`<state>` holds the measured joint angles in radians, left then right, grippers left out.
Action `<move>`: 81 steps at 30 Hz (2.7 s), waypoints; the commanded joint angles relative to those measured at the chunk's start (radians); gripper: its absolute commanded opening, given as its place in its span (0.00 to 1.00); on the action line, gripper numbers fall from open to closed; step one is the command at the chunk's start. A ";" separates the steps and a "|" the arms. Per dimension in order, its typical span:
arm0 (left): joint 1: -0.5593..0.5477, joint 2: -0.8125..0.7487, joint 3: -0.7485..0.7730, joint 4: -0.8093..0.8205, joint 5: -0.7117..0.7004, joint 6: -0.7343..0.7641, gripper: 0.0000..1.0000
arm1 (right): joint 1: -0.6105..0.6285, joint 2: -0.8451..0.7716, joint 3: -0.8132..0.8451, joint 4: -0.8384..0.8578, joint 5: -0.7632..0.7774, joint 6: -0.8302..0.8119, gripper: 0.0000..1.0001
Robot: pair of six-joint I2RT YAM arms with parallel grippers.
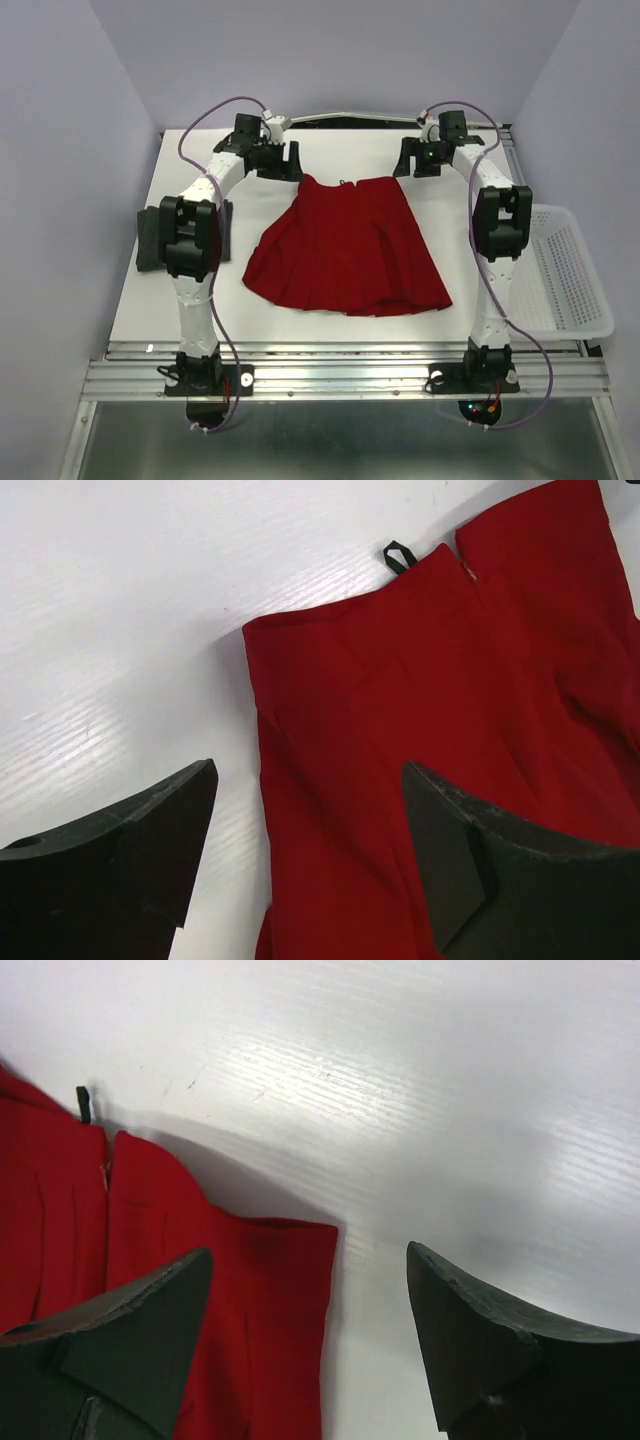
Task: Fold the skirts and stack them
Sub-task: Flatten the skirt out
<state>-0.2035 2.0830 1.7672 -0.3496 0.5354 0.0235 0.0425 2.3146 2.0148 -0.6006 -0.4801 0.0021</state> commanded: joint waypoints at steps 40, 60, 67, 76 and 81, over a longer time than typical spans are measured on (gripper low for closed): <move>-0.045 -0.490 -0.348 -0.132 0.205 0.794 0.00 | -0.041 -0.697 -0.798 0.297 -0.420 -0.399 0.04; -0.062 -0.988 -0.934 -0.321 0.118 1.365 0.53 | -0.030 -0.756 -0.767 -0.094 -0.388 -0.582 0.69; -0.050 -0.960 -0.865 -0.278 0.153 1.155 0.60 | 0.147 -0.728 -0.691 -0.059 -0.336 -0.678 0.69; -0.011 -0.870 -0.807 -0.284 0.201 1.066 0.60 | 0.405 -0.762 -0.843 0.063 -0.160 -0.918 0.97; 0.024 -0.845 -0.775 -0.298 0.224 1.063 0.60 | 0.464 -0.686 -0.794 0.012 -0.149 -0.970 1.00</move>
<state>-0.2024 1.2377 0.9371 -0.6300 0.7036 1.1137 0.4664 1.5997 1.1625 -0.5892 -0.6594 -0.8825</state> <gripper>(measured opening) 0.601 0.998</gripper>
